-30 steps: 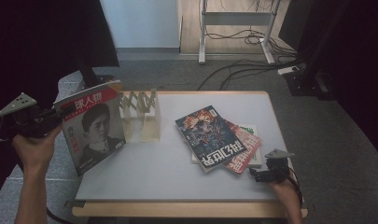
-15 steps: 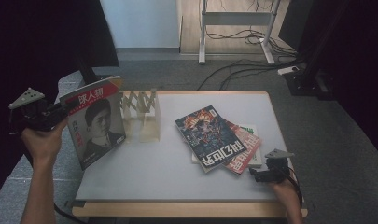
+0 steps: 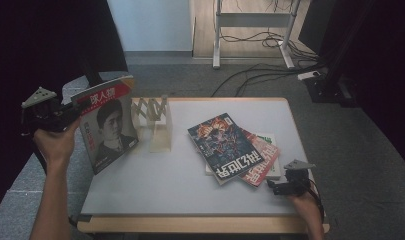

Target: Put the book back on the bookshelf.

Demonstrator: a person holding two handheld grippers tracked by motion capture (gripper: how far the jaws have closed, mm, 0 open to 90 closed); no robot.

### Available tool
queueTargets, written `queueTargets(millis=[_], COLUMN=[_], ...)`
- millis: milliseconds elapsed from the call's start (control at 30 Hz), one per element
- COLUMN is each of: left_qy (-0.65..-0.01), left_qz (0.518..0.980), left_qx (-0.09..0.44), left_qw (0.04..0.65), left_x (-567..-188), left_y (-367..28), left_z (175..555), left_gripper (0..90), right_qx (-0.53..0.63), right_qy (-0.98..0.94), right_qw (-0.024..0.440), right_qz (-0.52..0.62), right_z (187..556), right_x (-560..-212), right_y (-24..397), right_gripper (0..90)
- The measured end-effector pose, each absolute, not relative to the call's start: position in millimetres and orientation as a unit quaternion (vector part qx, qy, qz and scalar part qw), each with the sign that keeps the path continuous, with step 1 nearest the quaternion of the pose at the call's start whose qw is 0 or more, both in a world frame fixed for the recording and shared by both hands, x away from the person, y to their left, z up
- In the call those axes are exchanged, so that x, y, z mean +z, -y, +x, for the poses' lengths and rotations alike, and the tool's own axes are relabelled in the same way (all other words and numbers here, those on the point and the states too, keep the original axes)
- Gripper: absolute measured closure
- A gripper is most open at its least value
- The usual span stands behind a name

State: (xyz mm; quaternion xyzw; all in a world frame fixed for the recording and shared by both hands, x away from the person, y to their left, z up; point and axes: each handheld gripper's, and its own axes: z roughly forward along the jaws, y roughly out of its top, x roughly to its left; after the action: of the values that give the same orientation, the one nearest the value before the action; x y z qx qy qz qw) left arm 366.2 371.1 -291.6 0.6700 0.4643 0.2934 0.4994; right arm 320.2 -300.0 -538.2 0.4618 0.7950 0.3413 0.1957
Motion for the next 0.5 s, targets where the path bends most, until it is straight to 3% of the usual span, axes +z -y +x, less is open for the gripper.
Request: queueTargets(millis=[500], left_qy=[-0.471], left_qz=[0.652], left_qx=[0.307], left_qw=[0.509], left_x=[-300.7], left_y=[-365.2], left_z=[386.5], left_gripper=[86.8], right_qx=[0.341], right_qy=[-0.795], right_qw=[0.196], right_qz=[0.462], right_z=[320.3], right_x=[-538.2], right_y=[300.0], right_gripper=[0.0])
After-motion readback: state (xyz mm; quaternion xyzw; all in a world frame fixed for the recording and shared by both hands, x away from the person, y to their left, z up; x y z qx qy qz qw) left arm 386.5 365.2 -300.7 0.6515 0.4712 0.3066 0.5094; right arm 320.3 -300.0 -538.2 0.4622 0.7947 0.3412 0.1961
